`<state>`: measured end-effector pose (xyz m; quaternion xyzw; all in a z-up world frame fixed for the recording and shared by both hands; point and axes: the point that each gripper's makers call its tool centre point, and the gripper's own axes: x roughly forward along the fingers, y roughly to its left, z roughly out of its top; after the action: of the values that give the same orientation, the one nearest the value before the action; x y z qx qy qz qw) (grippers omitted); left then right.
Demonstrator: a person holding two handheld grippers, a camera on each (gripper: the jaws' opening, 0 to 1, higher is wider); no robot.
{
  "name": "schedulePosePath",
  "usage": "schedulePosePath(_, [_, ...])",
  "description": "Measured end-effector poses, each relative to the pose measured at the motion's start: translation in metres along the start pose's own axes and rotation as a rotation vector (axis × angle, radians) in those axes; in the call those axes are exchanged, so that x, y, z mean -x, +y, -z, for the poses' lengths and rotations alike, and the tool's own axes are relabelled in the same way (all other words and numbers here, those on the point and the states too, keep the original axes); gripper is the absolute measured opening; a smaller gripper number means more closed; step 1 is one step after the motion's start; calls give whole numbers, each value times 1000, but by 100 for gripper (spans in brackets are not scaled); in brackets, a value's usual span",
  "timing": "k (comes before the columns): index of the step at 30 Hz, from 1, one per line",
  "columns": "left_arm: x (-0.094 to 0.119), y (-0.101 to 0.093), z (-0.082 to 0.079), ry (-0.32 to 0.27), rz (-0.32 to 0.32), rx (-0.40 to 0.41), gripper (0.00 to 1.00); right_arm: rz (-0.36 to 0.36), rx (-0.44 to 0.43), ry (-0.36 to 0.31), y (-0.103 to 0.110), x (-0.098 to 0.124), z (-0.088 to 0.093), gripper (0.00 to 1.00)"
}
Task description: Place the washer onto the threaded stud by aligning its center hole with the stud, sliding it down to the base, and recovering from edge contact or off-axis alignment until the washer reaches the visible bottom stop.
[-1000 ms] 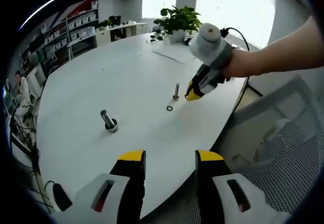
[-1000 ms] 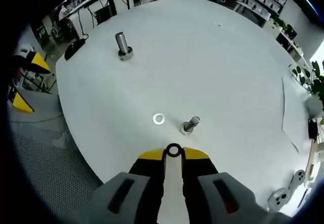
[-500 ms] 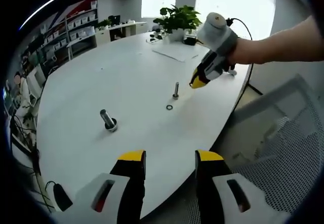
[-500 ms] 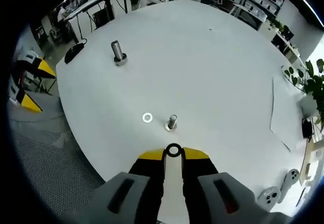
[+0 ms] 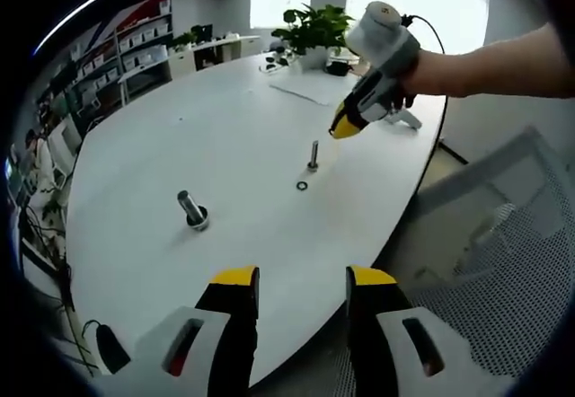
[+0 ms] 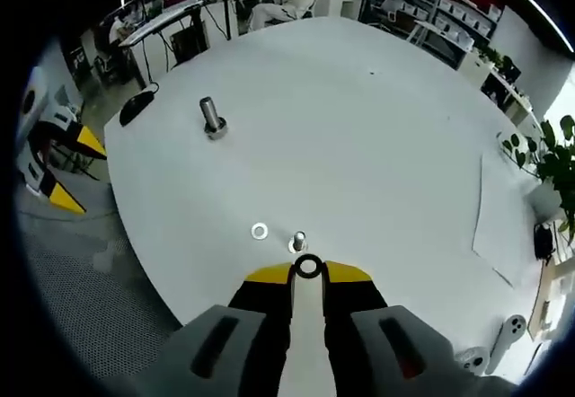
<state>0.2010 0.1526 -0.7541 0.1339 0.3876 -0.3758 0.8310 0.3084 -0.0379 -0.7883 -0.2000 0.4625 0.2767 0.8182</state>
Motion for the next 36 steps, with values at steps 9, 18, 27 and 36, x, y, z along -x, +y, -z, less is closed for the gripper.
schedulePosePath(9, [-1, 3, 1, 4, -13, 7, 37, -18, 71, 7, 4, -7, -7, 14])
schedulePosePath(18, [0, 5, 1, 3, -20, 12, 37, -28, 125, 33, 4, -19, -10, 14])
schedulePosePath(27, [-1, 5, 3, 9, -18, 14, 37, -39, 135, 54, 4, -25, -9, 14])
schedulePosePath(36, [-1, 6, 4, 15, -20, 16, 36, -55, 157, 86, 5, -35, -5, 14])
